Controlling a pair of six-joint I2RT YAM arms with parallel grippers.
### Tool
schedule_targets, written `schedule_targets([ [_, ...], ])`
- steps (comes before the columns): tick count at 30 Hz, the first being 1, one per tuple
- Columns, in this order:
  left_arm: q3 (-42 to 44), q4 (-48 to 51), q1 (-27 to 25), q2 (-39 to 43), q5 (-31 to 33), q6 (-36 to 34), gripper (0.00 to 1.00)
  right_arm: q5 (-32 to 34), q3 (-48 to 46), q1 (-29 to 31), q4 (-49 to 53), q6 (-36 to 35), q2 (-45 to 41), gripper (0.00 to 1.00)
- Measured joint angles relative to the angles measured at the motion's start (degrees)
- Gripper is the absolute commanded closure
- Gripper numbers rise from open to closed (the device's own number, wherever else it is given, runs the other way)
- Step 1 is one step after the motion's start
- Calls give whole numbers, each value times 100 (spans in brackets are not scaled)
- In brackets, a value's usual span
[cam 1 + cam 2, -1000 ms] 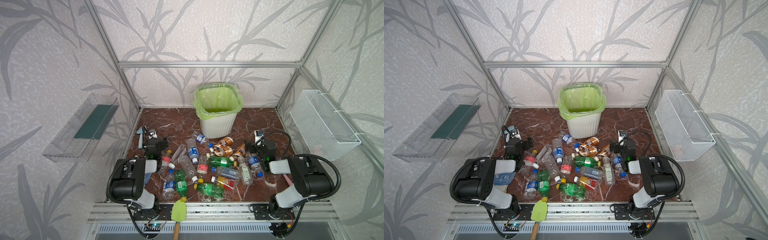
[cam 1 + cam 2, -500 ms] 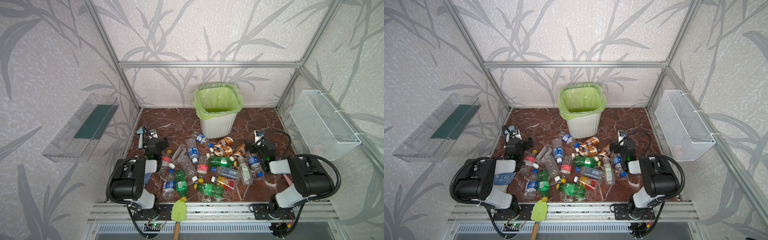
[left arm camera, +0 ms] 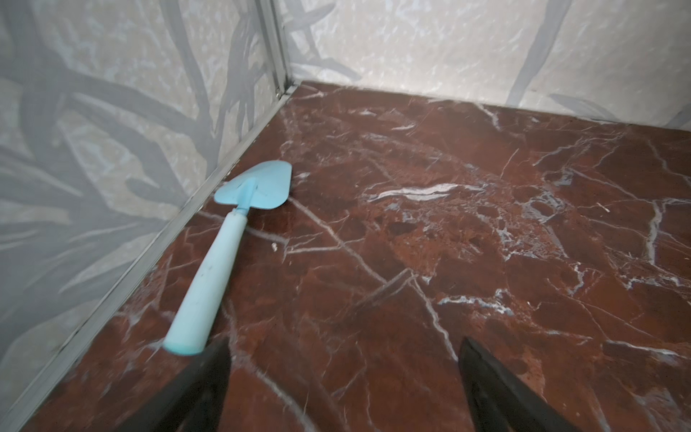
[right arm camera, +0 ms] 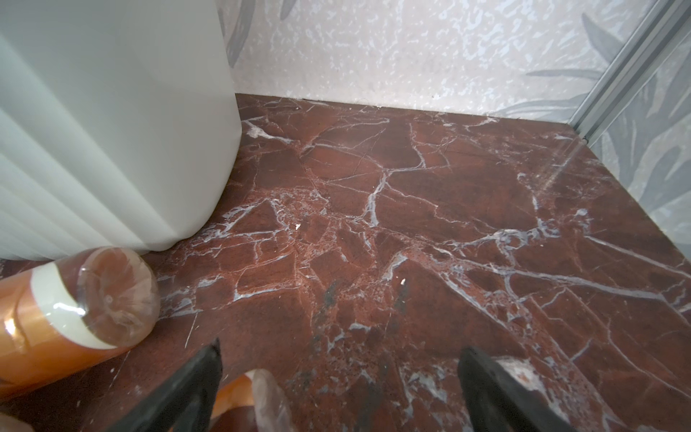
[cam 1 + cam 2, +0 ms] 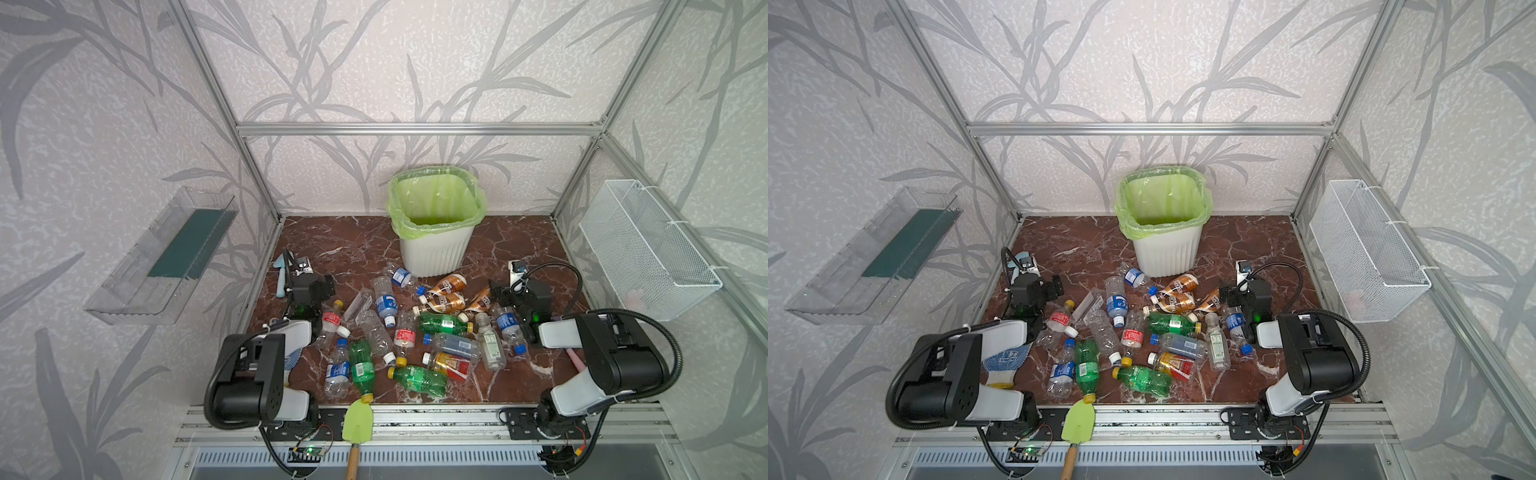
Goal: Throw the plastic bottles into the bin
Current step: 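Grasp the clear blue-label bottle with the right gripper while the left gripper moves over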
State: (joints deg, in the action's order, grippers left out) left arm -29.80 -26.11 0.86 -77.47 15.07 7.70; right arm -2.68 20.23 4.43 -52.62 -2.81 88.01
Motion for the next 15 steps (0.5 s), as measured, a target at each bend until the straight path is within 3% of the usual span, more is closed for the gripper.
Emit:
schedule_targets([
  [3,-986,1316,0,455,339,387,19,409,105,144,1126,186,-1093,2],
  [7,-1912,2597,0,986,498,1047,25,778,1331,210,3150,979,-2321,8],
  [12,-2376,3888,-4,1480,157,1808,25,446,3045,203,5407,2275,-2612,2],
  [15,-2400,4520,-11,1880,-258,2131,25,-118,3230,282,6212,3053,-2629,1],
])
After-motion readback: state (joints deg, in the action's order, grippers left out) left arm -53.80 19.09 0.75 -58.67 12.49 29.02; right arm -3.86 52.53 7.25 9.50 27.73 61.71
